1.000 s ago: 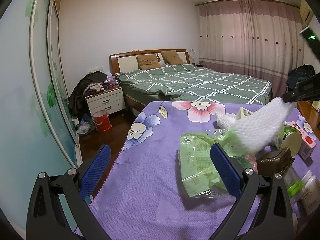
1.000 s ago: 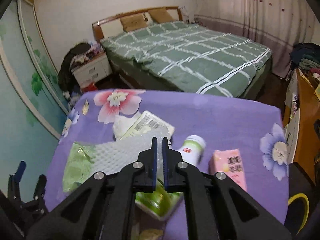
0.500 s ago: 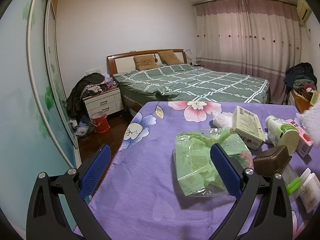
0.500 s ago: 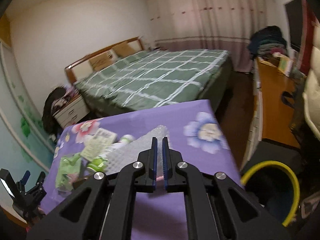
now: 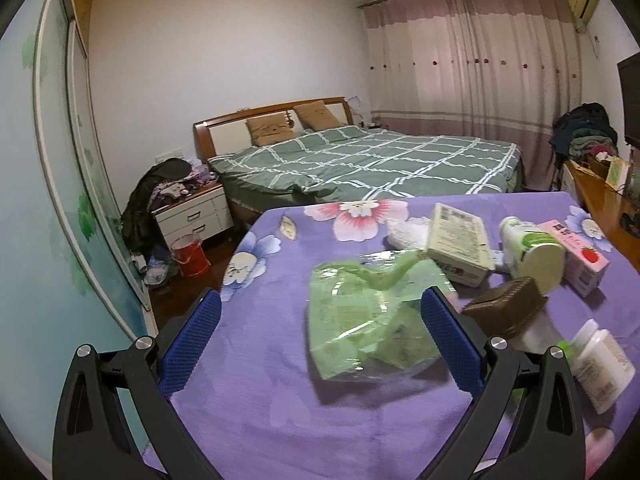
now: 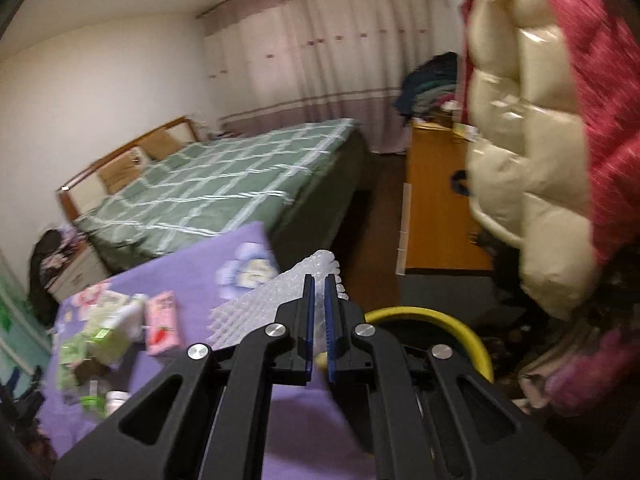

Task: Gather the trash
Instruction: 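Carry the bubble wrap to the bin and open the right gripper, then grasp the clear plastic cup with green bands with the left gripper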

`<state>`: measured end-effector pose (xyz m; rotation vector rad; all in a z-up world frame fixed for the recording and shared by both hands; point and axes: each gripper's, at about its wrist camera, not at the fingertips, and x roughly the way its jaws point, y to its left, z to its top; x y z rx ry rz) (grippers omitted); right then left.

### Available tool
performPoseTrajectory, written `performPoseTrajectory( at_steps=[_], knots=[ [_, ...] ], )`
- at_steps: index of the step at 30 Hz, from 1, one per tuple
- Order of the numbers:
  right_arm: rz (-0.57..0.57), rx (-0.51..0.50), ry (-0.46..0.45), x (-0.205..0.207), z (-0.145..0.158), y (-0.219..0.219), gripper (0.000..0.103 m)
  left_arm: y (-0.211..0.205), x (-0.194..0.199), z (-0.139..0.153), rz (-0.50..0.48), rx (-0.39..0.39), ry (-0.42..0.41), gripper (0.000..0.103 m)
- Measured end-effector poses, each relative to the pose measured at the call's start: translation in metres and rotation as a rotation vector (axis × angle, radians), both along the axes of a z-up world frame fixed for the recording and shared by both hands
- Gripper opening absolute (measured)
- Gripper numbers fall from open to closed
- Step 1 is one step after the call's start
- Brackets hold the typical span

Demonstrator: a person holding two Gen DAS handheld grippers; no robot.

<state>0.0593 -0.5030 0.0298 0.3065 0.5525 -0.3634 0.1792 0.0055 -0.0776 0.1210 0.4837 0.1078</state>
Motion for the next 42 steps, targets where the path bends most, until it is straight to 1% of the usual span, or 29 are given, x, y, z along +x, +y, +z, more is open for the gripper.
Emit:
performPoseTrajectory(
  at_steps=[4,8,12,14,15,19,26,31,35,37,40,41,42],
  knots=[
    [-0.087,-0.006,0.051,-0.009,-0.026,-0.027,0.005,-0.011,-0.005,0.005,-0.034,-0.022,0.006,0.098],
    [-0.162,-0.013,0.098,-0.009,-0.052,-0.047,0.005,-0.024,-0.010,0.010,-0.067,-0.029,0.018,0.098],
    [-0.215,-0.012,0.132,-0.012,-0.074,-0.066,0.006,-0.040,-0.016,0.011,-0.091,-0.015,0.028,0.098],
    [-0.228,-0.015,0.146,-0.010,-0.081,-0.068,0.008,-0.047,-0.019,0.010,-0.107,-0.023,0.044,0.098],
    [-0.229,-0.018,0.150,-0.011,-0.082,-0.068,0.008,-0.050,-0.019,0.010,-0.114,-0.028,0.053,0.098],
    [-0.231,-0.016,0.153,-0.011,-0.088,-0.067,0.016,-0.064,-0.021,0.005,-0.152,-0.046,0.087,0.098],
    [-0.231,-0.009,0.146,-0.013,-0.088,-0.066,0.017,-0.088,-0.026,-0.008,-0.193,-0.052,0.145,0.098],
    [-0.222,-0.001,0.147,-0.013,-0.088,-0.064,0.017,-0.102,-0.024,-0.024,-0.212,-0.054,0.202,0.098],
    [-0.217,0.010,0.151,-0.011,-0.091,-0.064,0.018,-0.111,-0.023,-0.031,-0.230,-0.055,0.223,0.098],
    [-0.214,0.016,0.152,-0.011,-0.092,-0.064,0.018,-0.116,-0.022,-0.034,-0.236,-0.049,0.227,0.096],
    [-0.208,0.020,0.153,-0.009,-0.093,-0.063,0.018,-0.120,-0.016,-0.039,-0.240,-0.053,0.254,0.087],
    [-0.205,0.020,0.153,-0.009,-0.093,-0.062,0.018,-0.121,-0.014,-0.041,-0.243,-0.058,0.267,0.082],
    [-0.203,0.021,0.153,-0.008,-0.094,-0.062,0.018,-0.122,-0.012,-0.042,-0.246,-0.065,0.278,0.080]
  ],
)
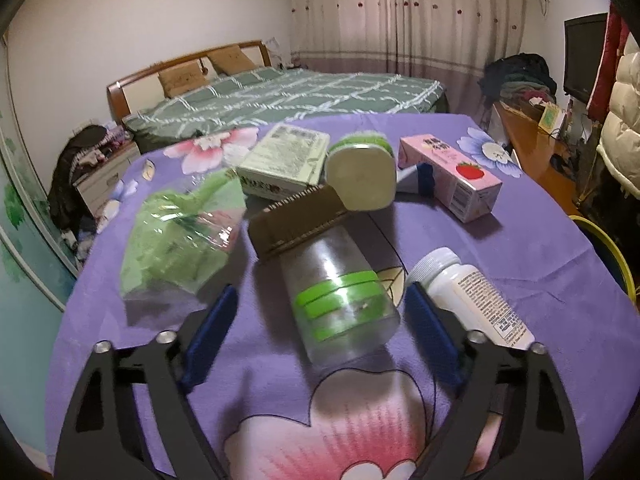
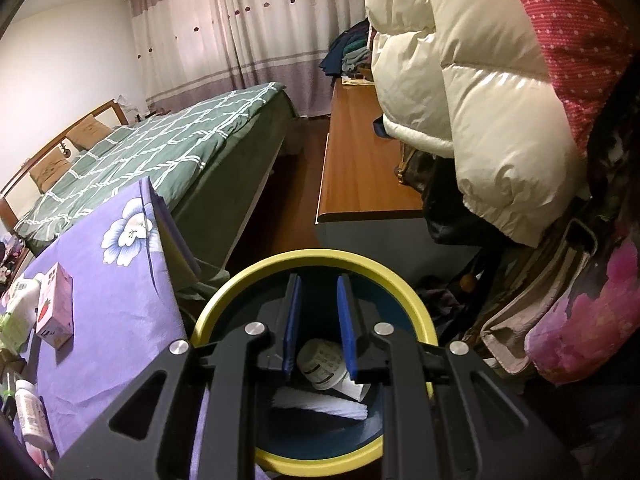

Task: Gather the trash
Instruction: 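Grasp the clear plastic cup with green bands with the left gripper, then carry the clear cup over the bin and open the left gripper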

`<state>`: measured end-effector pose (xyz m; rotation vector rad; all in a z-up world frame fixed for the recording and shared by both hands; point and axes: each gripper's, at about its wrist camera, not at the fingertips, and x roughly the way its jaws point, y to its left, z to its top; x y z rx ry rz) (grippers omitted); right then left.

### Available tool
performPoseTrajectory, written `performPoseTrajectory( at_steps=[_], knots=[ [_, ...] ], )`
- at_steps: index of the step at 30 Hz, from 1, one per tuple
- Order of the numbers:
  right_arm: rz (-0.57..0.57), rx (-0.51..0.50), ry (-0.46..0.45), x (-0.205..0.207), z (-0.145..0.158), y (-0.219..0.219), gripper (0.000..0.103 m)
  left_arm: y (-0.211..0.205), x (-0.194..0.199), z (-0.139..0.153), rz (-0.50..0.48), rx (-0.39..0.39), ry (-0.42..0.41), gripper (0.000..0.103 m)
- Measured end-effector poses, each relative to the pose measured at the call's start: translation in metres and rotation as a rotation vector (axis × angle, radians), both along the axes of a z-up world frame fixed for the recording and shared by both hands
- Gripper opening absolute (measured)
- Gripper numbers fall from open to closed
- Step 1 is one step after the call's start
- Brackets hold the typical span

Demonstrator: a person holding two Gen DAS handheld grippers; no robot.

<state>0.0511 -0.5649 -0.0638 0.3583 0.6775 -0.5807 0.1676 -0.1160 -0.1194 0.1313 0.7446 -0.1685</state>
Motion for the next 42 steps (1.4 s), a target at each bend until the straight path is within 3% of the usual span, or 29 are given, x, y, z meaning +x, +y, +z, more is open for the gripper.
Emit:
performPoseTrajectory(
  at_steps=[4,6,7,14,22,28,35,42],
  knots=[
    [0.004,0.004,0.000,0.001,-0.001,0.002,0.019,-0.001,0.004,-0.003,-0.006,-0.003,0.021,0.073],
    [0.006,0.006,0.001,0.001,-0.002,0.002,0.019,-0.001,0.005,-0.004,-0.020,-0.005,0.032,0.058],
    [0.008,0.007,0.001,0.001,-0.002,0.003,0.019,-0.002,0.006,-0.004,-0.027,-0.007,0.041,0.055],
    [0.010,0.009,-0.005,-0.002,-0.001,0.004,0.019,0.006,-0.003,0.007,-0.060,-0.012,0.044,0.054],
    [0.013,0.022,-0.020,-0.007,0.000,0.004,0.019,0.014,-0.025,0.052,-0.103,-0.057,-0.020,0.051],
    [0.017,0.040,-0.038,-0.014,0.000,0.002,0.019,-0.002,-0.035,0.073,-0.151,-0.055,-0.058,0.051],
    [0.014,0.053,-0.053,-0.020,0.000,-0.005,0.019,-0.023,-0.033,0.076,-0.187,-0.062,-0.045,0.051],
    [0.008,0.065,-0.071,-0.030,0.000,-0.012,0.019,-0.065,-0.029,0.088,-0.283,-0.066,-0.054,0.051]
  ],
)
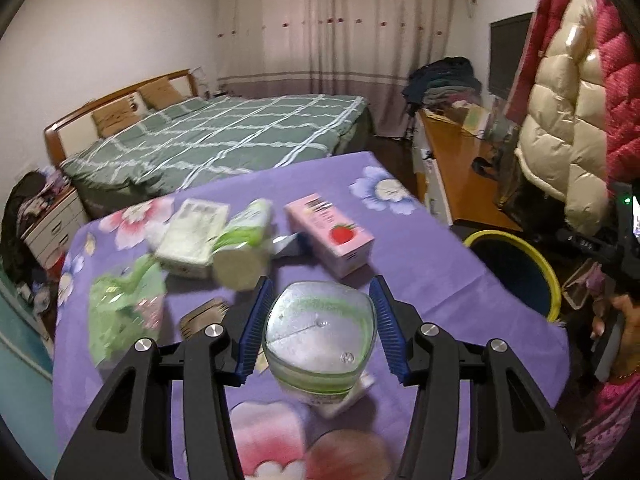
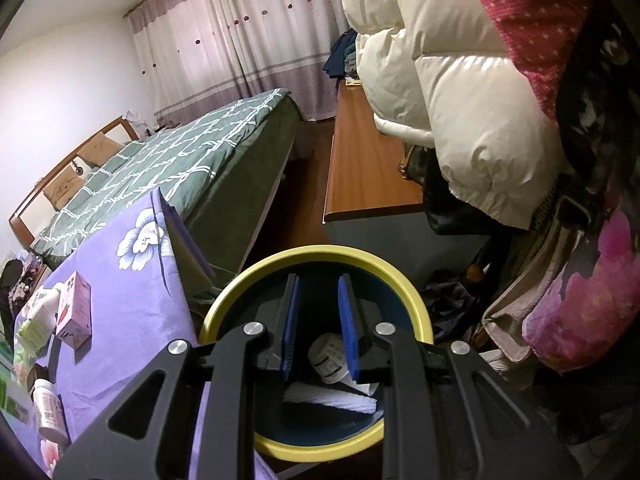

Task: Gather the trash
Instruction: 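Carry the clear cup over the bin and open the left gripper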

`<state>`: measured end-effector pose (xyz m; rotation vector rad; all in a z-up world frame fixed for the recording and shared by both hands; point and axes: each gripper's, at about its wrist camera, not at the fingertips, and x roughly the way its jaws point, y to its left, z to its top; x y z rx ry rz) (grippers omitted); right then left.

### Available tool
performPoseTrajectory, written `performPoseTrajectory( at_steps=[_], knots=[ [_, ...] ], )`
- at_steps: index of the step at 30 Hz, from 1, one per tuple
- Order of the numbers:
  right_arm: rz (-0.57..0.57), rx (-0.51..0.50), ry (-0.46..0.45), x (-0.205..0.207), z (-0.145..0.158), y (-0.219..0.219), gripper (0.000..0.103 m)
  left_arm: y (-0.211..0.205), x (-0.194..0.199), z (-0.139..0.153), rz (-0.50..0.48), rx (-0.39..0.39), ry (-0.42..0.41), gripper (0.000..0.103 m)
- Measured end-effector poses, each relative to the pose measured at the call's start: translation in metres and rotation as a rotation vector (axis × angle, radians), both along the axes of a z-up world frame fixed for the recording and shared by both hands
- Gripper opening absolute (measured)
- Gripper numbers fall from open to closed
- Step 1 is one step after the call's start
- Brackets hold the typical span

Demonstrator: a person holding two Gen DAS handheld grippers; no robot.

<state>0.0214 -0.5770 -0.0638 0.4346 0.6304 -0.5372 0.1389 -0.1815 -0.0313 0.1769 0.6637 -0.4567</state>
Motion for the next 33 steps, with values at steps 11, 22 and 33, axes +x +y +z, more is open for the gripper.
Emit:
performPoseTrajectory(
  at_steps=[11,22,33],
  knots=[
    [-0.058,0.002,-0.021,-0.025,-0.004,-0.025,0.019,-0.129,0.003,0.007,-0.256,-0.031,0.032,0.051],
    [-0.097,0.009,-0.016,-0.050,-0.009,-0.043,0.027,-0.261,0.012,-0.024,-0.429,-0.036,0.126,0.051],
    [-0.067,0.009,-0.004,-0.040,-0.011,-0.029,0.034,-0.238,0.012,-0.008,-0.351,-0.049,0.019,0.088]
  ],
)
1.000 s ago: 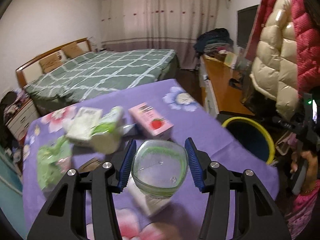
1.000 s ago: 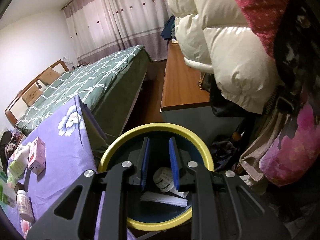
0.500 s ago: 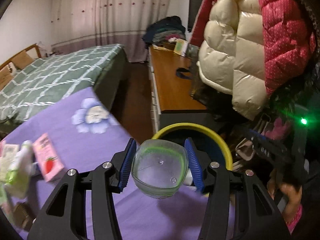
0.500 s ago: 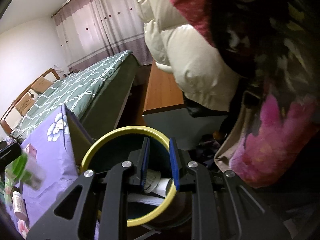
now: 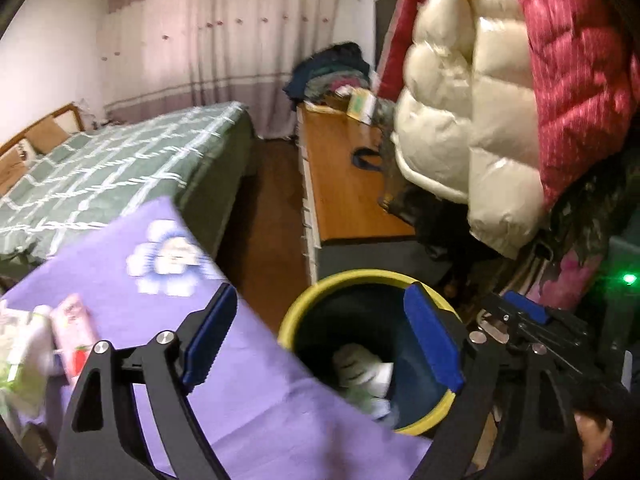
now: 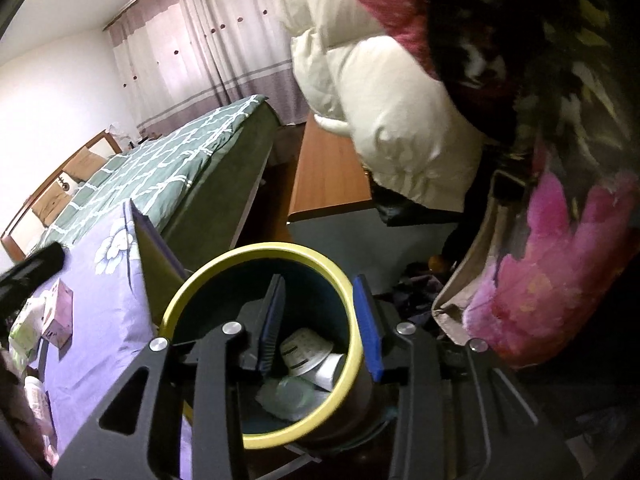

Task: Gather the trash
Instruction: 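Carry the clear cup over the bin and open the left gripper, then move the right gripper over the table toward the white blue-capped tube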

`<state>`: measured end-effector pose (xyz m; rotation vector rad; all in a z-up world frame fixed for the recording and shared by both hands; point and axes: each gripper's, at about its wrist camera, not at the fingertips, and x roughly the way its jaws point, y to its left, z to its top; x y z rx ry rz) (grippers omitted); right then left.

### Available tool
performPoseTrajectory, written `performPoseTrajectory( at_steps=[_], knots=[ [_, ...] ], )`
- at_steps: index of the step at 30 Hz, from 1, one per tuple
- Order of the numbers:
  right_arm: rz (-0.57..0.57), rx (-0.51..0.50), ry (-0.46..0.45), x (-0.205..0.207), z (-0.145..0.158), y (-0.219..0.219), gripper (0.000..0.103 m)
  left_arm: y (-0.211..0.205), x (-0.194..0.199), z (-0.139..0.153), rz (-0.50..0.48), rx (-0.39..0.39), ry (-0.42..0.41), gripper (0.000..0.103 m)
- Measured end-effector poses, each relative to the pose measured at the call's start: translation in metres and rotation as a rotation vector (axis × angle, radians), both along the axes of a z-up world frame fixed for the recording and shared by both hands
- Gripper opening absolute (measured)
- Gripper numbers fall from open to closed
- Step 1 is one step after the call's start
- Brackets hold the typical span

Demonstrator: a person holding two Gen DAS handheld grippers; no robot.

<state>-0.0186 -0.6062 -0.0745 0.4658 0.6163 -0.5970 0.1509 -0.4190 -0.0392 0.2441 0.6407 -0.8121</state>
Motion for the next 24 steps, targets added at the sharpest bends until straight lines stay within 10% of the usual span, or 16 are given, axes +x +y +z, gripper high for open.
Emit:
performPoseTrajectory(
  at_steps=[24],
  knots=[
    [0.449,-0.070,0.039,0.126,0.029,0.193,0.034,0.431,0.037,0.004,0.862,-0.071,-0.167,0.095]
  ],
)
